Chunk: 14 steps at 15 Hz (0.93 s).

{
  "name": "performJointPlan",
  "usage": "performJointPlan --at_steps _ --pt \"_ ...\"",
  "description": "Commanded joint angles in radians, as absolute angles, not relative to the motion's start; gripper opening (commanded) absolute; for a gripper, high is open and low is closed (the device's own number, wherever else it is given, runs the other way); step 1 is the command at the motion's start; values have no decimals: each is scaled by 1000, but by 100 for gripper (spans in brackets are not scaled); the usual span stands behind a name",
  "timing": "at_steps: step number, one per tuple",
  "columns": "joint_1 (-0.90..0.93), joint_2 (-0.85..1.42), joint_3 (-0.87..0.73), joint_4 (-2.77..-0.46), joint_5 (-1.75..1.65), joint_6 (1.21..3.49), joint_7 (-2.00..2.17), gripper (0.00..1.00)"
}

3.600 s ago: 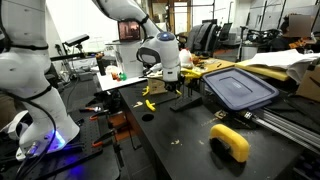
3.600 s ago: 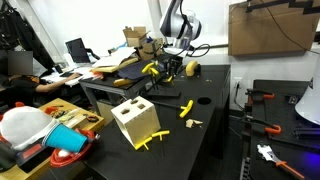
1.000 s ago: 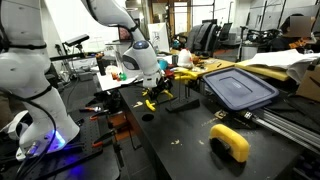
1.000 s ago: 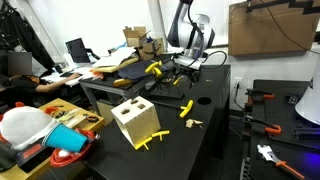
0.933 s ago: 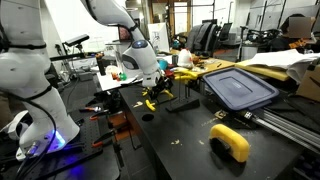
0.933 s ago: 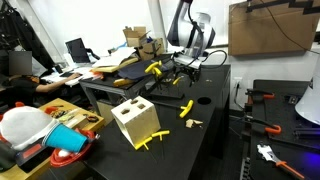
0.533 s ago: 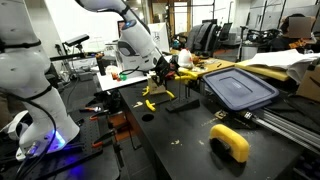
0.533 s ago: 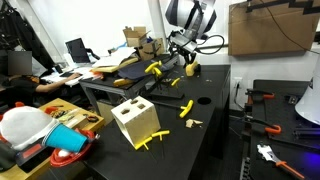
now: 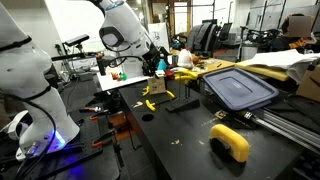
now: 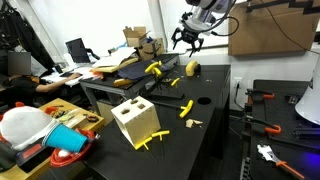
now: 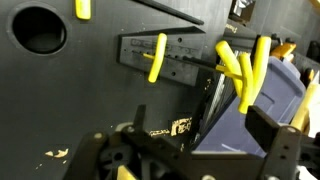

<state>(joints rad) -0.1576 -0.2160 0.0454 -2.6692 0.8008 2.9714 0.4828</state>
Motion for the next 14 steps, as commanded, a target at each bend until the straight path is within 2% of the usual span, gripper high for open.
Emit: performJointPlan --at_steps 1,9,14 --pt "-222 -379 52 -2676 516 2696 573 100" --pt "-164 -364 6 -2284 207 2052 497 100" --pt "-143 -255 -1 -2041 90 1816 338 100"
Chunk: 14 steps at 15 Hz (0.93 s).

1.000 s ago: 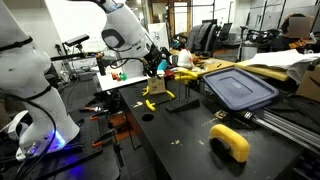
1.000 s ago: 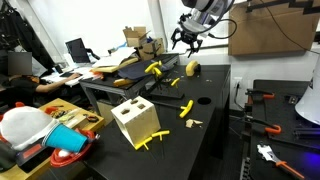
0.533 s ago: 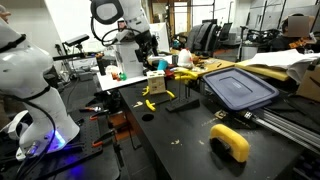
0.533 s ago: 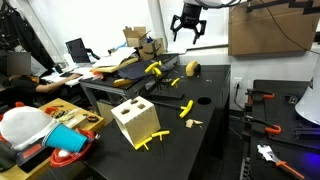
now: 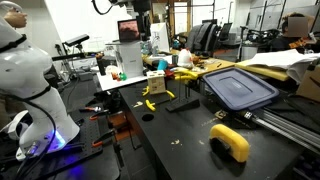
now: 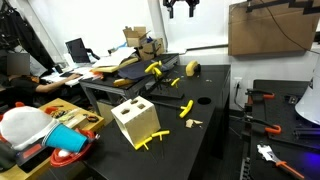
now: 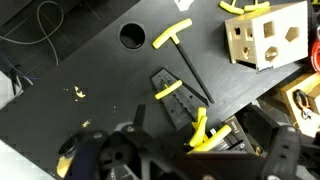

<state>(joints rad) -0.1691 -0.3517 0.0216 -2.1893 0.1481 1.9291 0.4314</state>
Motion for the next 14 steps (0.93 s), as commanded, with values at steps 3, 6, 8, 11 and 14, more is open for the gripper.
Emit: performJointPlan --at_steps 3,6,8,11,14 --pt "-124 -178 -10 -1935 24 1765 217 100" --pt "-103 -109 -18 -1857 -36 1757 86 100" --pt "-95 -80 -21 -1824 -69 1768 5 100" --pt "-91 -48 -26 -1787 -76 1772 -76 100" --pt "-85 -27 -30 -1757 -59 1755 -127 100"
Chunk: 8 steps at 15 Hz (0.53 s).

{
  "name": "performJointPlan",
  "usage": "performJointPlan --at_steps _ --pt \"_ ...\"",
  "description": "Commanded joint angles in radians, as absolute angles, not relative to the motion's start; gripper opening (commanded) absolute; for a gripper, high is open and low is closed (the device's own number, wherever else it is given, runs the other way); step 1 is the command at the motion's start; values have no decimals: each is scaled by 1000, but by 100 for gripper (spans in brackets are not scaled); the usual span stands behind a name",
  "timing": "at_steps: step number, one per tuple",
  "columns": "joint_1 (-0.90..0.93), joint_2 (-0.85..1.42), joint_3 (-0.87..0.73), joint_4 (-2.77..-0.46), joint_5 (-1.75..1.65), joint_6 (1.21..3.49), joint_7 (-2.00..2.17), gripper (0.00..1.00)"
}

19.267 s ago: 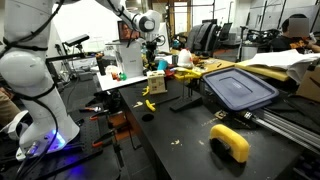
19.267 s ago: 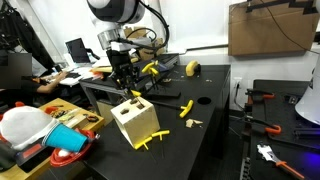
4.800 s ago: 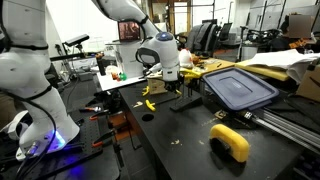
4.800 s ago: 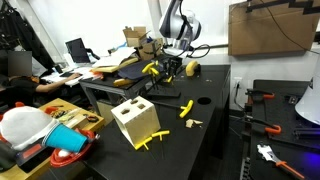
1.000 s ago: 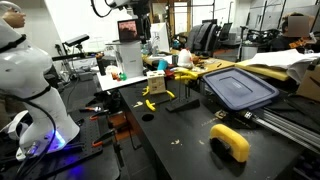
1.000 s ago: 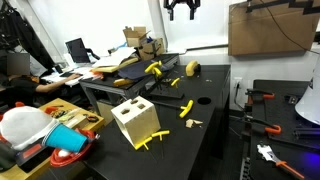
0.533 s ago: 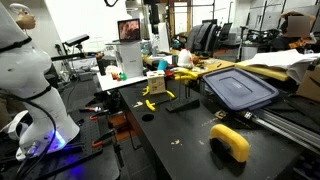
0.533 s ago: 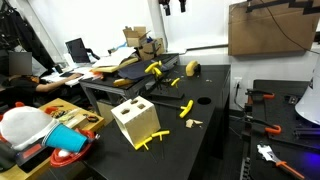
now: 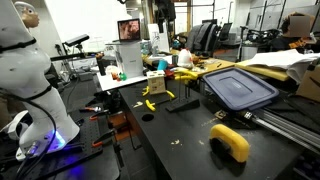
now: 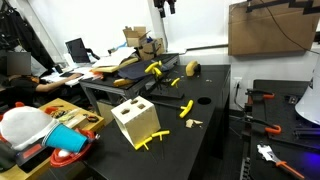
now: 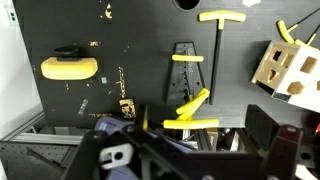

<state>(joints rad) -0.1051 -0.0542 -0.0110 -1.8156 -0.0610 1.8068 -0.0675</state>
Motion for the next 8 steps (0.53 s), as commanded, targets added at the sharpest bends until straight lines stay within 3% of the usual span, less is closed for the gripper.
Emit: performJointPlan --at_steps 1,8 --pt "-84 -22 -30 -1750 -55 1753 -138 100" --pt "-79 -20 -30 -1760 -56 1774 -112 100"
